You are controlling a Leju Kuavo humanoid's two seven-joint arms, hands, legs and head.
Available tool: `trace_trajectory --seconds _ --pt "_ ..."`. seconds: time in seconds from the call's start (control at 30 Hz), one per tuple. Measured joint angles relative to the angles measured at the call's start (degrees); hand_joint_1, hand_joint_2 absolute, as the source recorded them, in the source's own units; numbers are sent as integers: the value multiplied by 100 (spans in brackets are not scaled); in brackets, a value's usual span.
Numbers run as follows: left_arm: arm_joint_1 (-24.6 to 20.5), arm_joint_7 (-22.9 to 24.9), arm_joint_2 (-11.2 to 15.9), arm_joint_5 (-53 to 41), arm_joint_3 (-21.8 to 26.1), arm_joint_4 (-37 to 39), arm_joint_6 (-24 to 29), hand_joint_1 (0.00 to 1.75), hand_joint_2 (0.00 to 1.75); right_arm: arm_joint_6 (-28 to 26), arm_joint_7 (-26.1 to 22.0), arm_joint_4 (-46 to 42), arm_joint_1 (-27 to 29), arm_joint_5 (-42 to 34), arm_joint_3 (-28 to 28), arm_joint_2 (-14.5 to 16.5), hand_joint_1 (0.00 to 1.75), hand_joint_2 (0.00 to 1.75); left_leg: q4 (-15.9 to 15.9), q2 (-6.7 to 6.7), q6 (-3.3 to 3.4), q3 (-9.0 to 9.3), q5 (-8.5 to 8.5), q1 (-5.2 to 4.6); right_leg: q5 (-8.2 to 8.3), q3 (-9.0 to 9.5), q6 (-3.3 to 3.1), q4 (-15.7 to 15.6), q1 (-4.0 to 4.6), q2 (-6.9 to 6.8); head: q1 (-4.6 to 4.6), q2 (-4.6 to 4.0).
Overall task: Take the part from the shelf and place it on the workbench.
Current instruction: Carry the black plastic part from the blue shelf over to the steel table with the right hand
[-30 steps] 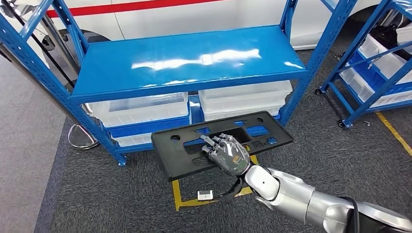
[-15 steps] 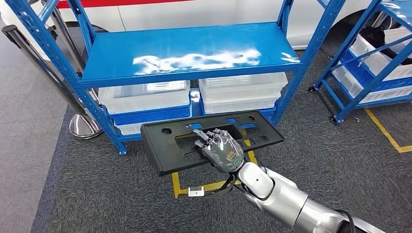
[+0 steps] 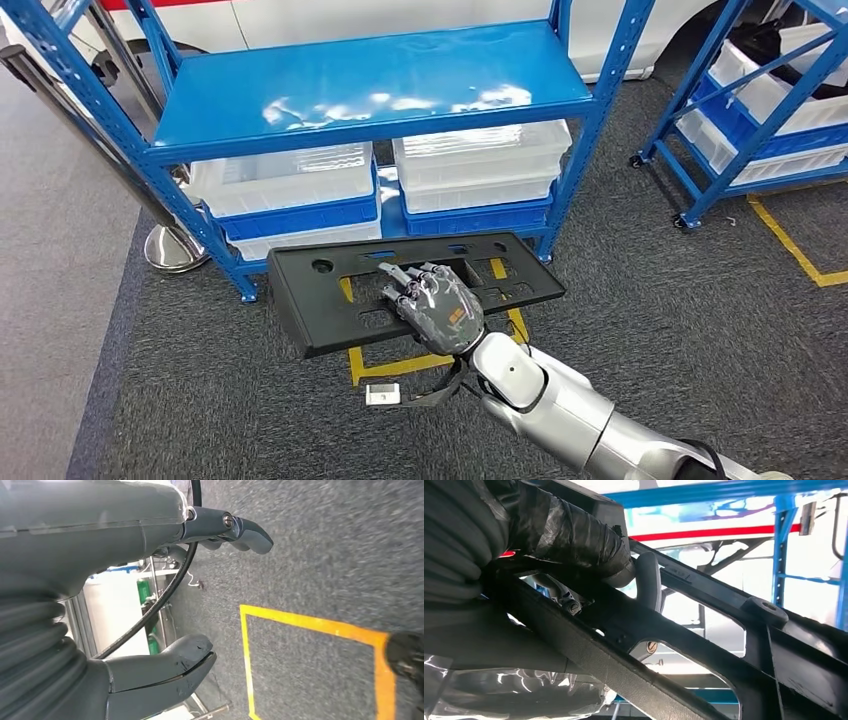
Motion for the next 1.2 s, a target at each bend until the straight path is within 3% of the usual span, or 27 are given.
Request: trace_trajectory --seconds 0.03,0.1,0.17,0.2,0.3,0.33,0.37,0.43,0.47,0.5,0.53,0.57,0.6,0.67,0.7,0.77,0.8,0.83,0.87,0.93,0.97,1.0,1.07,1.1,1.17,1.2 --pt "5 0 3 0 1 0 -2 0 175 3 0 0 0 0 0 12 175 175 -137 -3 27 176 131 -6 53 -68 0 5 14 -1 0 0" --pt "1 0 27 0 3 -1 -4 0 175 4 2 -2 -4 0 0 37 175 175 -903 -22 144 767 349 -39 160 -172 7 6 36 5 1 0" --pt "-8 -2 62 0 4 -2 -4 0 175 4 20 -2 -14 0 1 60 175 175 -1610 -42 236 1216 344 -85 266 -220 47 -13 26 4 2 0" --pt "-9 -1 76 0 6 -2 -4 0 175 6 39 -3 -21 1 3 71 175 175 -1768 -47 260 1285 316 -105 323 -228 79 -38 7 2 1 0" --pt "-3 11 102 0 34 -3 -3 0 175 30 165 -1 -38 1 24 98 175 175 -1954 -27 320 1239 563 -114 432 -252 182 -150 -13 17 -1 0" --pt "-6 16 108 0 51 -4 -2 0 175 47 209 2 -45 1 36 101 175 175 -2023 -12 340 1198 675 -98 305 -284 210 -100 -7 24 1 0" --pt "-8 20 107 0 69 -5 -2 0 175 65 232 4 -58 0 50 101 175 175 -2071 2 350 1138 778 -76 60 -338 235 63 -5 26 1 0" --pt "-3 27 107 0 91 -13 -2 0 175 111 283 7 -108 0 99 95 175 175 -2049 17 356 945 919 -70 -531 -466 281 705 -25 24 2 0" --pt "0 28 107 0 96 -20 -1 0 175 140 326 7 -145 0 139 82 175 175 -2011 24 349 825 981 -68 -671 -501 303 1049 -33 22 2 0" --pt "-1 28 107 0 98 -28 0 0 175 176 382 7 -188 0 192 61 175 175 -1963 31 338 698 1042 -62 -658 -479 324 1286 -42 21 2 0" --pt "-4 28 106 0 99 -37 1 0 175 219 437 7 -238 1 252 32 175 175 -1907 38 321 566 1099 -53 -525 -379 345 1359 -54 21 2 0" --pt "-8 27 105 0 100 -43 2 0 175 262 476 4 -289 1 306 -2 175 175 -1842 42 296 437 1150 -40 -368 -189 366 1252 -71 19 2 0" --pt "-13 25 105 -1 99 -47 2 0 175 300 494 -3 -343 0 351 -32 175 175 -1769 43 267 318 1193 -32 -333 76 387 975 -90 18 2 0" --pt "-20 17 105 -2 97 -50 2 0 175 362 456 -47 -441 -1 402 -94 175 175 -1639 36 201 148 1274 -32 -521 567 352 291 -84 28 -1 0" --pt "-21 12 105 -2 95 -50 1 0 175 385 407 -78 -475 -2 406 -132 175 175 -1612 30 170 105 1324 -38 -634 683 305 76 -69 34 -3 0" --pt "-8 2 106 -1 92 -52 -11 0 175 434 285 -122 -500 -2 390 -209 175 175 -1645 20 108 71 1446 -28 -592 654 177 -12 -43 30 -2 0" --pt "2 -2 106 0 91 -55 -23 0 175 458 232 -135 -503 -2 377 -237 175 175 -1630 17 74 39 1405 -13 -522 602 124 -19 -43 22 -3 0" --pt "12 -4 105 0 90 -57 -35 0 175 480 189 -144 -502 -2 363 -252 175 175 -1536 14 39 -14 1241 2 -438 533 72 -29 -46 14 -3 0" --pt "16 -6 106 0 89 -60 -44 0 175 496 157 -155 -502 -2 349 -261 175 175 -1337 12 9 -88 965 13 -352 449 32 -37 -54 7 -5 0" --pt "6 -9 105 0 88 -65 -55 0 175 520 123 -176 -503 -2 316 -268 175 175 -653 10 -35 -236 313 21 -183 256 -4 -32 -49 7 -7 0" --pt "-4 -10 107 0 87 -66 -58 0 175 531 118 -182 -502 -2 305 -271 175 175 -303 9 -42 -265 146 22 -100 151 -5 -26 -42 8 -7 0" --pt "-11 -12 107 0 87 -66 -61 0 175 541 115 -185 -501 -2 299 -276 175 175 -54 8 -41 -232 128 21 -18 41 -1 -18 -35 8 -6 0" --pt "-20 -13 107 0 87 -67 -69 0 175 557 113 -191 -499 -2 296 -285 175 175 -68 3 -8 90 399 17 139 -173 13 -1 -23 10 -7 0" --pt "-27 -13 111 0 87 -67 -73 0 175 563 109 -197 -499 -2 293 -287 175 175 -361 -8 27 403 503 9 212 -255 25 5 -22 10 -7 0" --pt "-51 -13 127 0 87 -68 -86 0 175 572 101 -226 -500 -2 282 -289 175 175 -1243 -35 114 1104 373 -31 338 -345 75 -1 -18 11 -6 0" --pt "-63 -17 137 0 87 -68 -97 0 175 576 87 -237 -503 -2 277 -287 175 175 -1586 -46 161 1334 255 -58 394 -351 111 -19 -23 6 -5 0"
